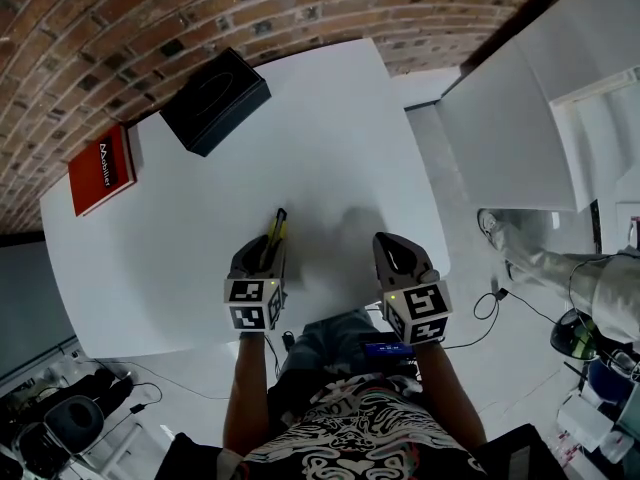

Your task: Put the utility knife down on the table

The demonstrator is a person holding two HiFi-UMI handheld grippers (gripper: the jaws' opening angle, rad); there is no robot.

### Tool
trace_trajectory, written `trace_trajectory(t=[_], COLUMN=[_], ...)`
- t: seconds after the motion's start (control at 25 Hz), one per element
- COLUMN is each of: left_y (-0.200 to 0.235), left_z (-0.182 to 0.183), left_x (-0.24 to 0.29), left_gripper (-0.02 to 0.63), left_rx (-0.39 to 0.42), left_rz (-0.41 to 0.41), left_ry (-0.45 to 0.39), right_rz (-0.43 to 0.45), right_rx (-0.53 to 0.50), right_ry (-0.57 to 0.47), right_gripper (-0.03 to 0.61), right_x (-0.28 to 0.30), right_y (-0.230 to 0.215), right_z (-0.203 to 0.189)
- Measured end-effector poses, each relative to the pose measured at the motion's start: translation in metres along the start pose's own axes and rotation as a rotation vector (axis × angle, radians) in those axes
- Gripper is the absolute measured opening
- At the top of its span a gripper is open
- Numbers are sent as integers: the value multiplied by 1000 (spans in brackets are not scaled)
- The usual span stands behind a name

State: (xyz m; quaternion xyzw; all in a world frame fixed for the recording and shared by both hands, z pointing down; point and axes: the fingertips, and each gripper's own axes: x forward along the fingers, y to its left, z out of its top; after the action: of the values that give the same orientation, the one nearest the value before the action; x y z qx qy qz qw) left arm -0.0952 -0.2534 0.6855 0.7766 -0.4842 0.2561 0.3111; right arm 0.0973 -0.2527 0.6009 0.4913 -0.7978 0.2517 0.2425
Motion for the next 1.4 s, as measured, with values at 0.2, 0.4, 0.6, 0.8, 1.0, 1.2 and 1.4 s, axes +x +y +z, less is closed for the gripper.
trace_trajectory(t=[0.2,0.4,0.6,0.8,1.0,1.2,1.4], left_y=[-1,-7,-21,-32,-46,-48,-46], left_z=[11,34,60,89,112,126,130], left_x=[-6,-24,-56,-85,-120,-146,-162], left_gripper=[120,110,64,26,23,15,15], left_rx=[3,21,38,53,93,115,113], left_rz=[6,-15,-29,-44,-58,-75,-92], left_ry=[-44,-125,-204,-286,-364,-429,-462], right_rz=[-13,-30,-44,-56,-61,-62,-37], right_rx=[-6,-16,-31,-50,-65,-80,-89], right_ry=[-10,-74,-133,-217,-289,-339,-362], right_gripper=[2,2,2,2,2,2,1], right_x=[-9,-24,-51,-74,-95,-106,-112], right_y=[0,8,19,32,50,69,83], right_z=[0,17,37,62,80,88,92])
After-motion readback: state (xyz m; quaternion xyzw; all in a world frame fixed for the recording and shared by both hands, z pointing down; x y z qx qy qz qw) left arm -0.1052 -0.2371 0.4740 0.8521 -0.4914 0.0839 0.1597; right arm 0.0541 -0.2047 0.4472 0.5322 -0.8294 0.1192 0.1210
